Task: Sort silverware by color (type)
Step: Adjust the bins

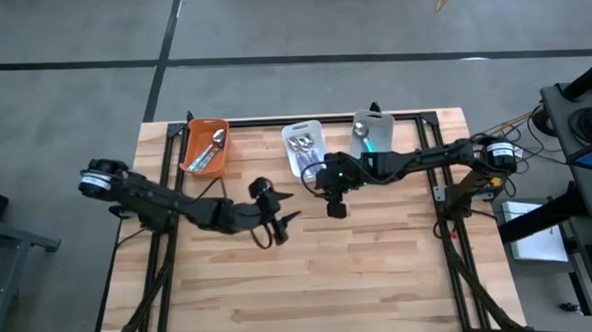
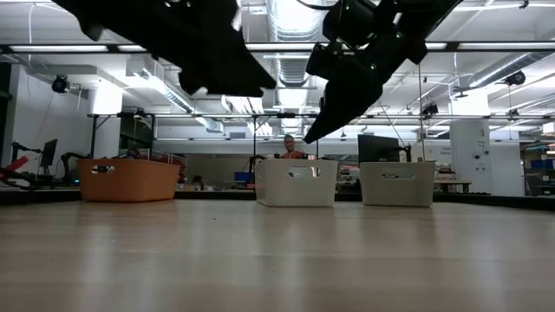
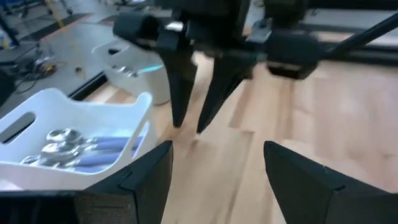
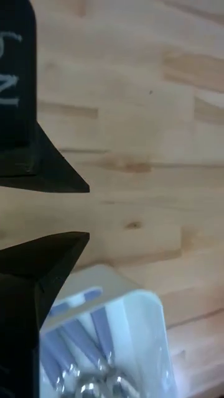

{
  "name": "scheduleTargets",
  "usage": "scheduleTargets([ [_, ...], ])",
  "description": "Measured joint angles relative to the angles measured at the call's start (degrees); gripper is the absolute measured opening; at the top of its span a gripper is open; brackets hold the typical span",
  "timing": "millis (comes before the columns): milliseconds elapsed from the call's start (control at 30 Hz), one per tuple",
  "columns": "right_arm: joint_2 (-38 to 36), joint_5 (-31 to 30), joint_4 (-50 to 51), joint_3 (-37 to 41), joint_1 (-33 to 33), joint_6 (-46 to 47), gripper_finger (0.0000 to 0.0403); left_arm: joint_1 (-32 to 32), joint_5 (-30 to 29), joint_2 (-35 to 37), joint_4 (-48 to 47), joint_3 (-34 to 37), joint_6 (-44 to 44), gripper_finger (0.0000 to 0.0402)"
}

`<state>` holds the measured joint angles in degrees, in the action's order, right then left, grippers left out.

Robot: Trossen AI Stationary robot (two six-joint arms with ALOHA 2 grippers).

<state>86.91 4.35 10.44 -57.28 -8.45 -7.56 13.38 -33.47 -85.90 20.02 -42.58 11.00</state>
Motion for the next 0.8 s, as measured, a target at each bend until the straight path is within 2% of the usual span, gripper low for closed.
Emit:
scheduleTargets([
  [200, 0.07, -0.09, -0.08, 0.39, -2.04, -1.02, 0.0102, -4.41, 0.24, -5.56, 0.45, -1.43, 0.74, 0.0231],
  [400, 0.15, -0.08, 0.47, 1.55, -2.76, -1.27, 0.0102, -7.77, 2.18, -12.75, -0.14, -6.27, 2.99, 0.0231],
  [533, -0.73, 0.09, 6.36, 1.54, -2.71, -2.08, 0.0102, -8.56, 2.84, -16.98, -0.70, -9.03, 3.01, 0.0228],
  [667, -2.59, 0.03, 13.65, 1.53, -2.73, -0.55, 0.0102, -10.16, 3.06, -19.76, -0.99, -10.52, 3.02, 0.0205],
  [800, -5.40, 0.08, 14.29, 2.68, -2.72, 1.92, 0.0102, -12.33, 4.92, -20.84, -0.77, -11.60, 2.99, 0.0166],
])
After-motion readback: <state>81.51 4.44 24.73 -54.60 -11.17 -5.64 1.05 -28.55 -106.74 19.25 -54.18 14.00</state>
